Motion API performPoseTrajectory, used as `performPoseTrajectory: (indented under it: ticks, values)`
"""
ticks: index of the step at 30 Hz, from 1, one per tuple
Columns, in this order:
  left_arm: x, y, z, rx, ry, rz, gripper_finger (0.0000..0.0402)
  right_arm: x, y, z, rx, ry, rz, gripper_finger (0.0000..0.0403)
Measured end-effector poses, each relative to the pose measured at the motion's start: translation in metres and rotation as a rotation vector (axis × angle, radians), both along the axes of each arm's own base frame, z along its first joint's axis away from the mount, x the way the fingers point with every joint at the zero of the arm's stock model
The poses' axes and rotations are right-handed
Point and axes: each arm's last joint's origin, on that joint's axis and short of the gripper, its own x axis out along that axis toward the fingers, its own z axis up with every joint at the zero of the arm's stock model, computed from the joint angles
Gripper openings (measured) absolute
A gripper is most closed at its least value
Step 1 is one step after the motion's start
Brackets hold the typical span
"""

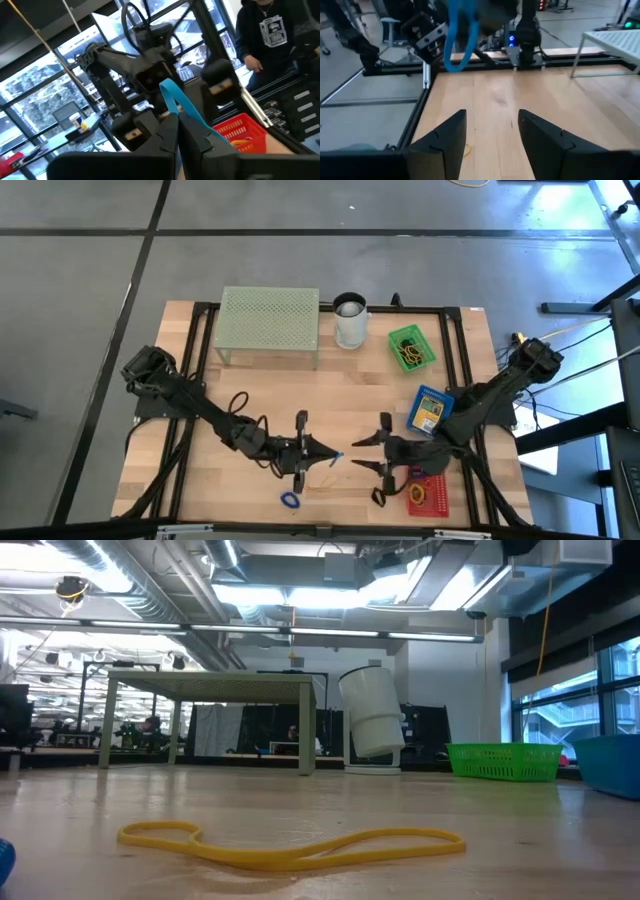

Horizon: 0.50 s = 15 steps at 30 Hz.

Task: Pick & Place Office Desk Supplies
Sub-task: Put the blue rubber band into the green bin

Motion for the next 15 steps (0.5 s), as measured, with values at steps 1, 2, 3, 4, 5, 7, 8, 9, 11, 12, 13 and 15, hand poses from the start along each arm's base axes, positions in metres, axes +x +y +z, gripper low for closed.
performPoseTrajectory:
  ticks: [1, 2, 3, 4, 5, 7, 8, 9, 11, 12, 13, 15]
  values:
    - [0.001, 0.001, 0.0, -0.005, 0.002, 0.003, 0.0003, 0.004, -0.001, -0.003, -0.004, 0.006, 0.008, 0.0181]
    - [0.001, 0.002, 0.0, -0.006, 0.004, 0.005, 0.0003, 0.007, -0.002, -0.005, -0.011, 0.013, 0.013, 0.0183]
    - [0.001, 0.002, 0.0, -0.008, 0.004, 0.008, 0.0003, 0.009, -0.004, -0.008, -0.017, 0.021, 0.015, 0.0185]
    - [0.001, 0.002, 0.0, -0.007, 0.005, 0.008, 0.0002, 0.012, -0.005, -0.009, -0.021, 0.025, 0.012, 0.0188]
    - [0.001, 0.001, -0.001, -0.006, 0.007, 0.007, 0.0001, 0.014, -0.007, -0.011, -0.021, 0.028, 0.01, 0.0192]
    - [0.001, 0.001, -0.002, 0.0, 0.017, 0.006, 0.0001, 0.019, -0.011, -0.012, -0.011, 0.023, 0.003, 0.0201]
    - [0.001, 0.001, -0.002, 0.003, 0.021, 0.006, 0.0001, 0.021, -0.012, -0.012, -0.001, 0.014, 0.004, 0.0205]
    - [0.001, 0.001, -0.003, 0.005, 0.024, 0.006, 0.0002, 0.024, -0.014, -0.011, 0.014, 0.006, 0.015, 0.021]
    - [0.002, 0.002, -0.003, 0.009, 0.03, 0.011, 0.0003, 0.029, -0.017, -0.01, 0.042, -0.01, 0.043, 0.0219]
    - [0.002, 0.003, -0.004, 0.01, 0.033, 0.011, 0.0003, 0.031, -0.018, -0.01, 0.056, -0.019, 0.061, 0.0223]
    - [0.002, 0.003, -0.004, 0.012, 0.036, 0.008, 0.0002, 0.034, -0.019, -0.009, 0.07, -0.027, 0.079, 0.0227]
    - [0.003, 0.004, -0.005, 0.017, 0.043, 0.01, 0.0001, 0.038, -0.021, -0.01, 0.09, -0.039, 0.104, 0.0234]
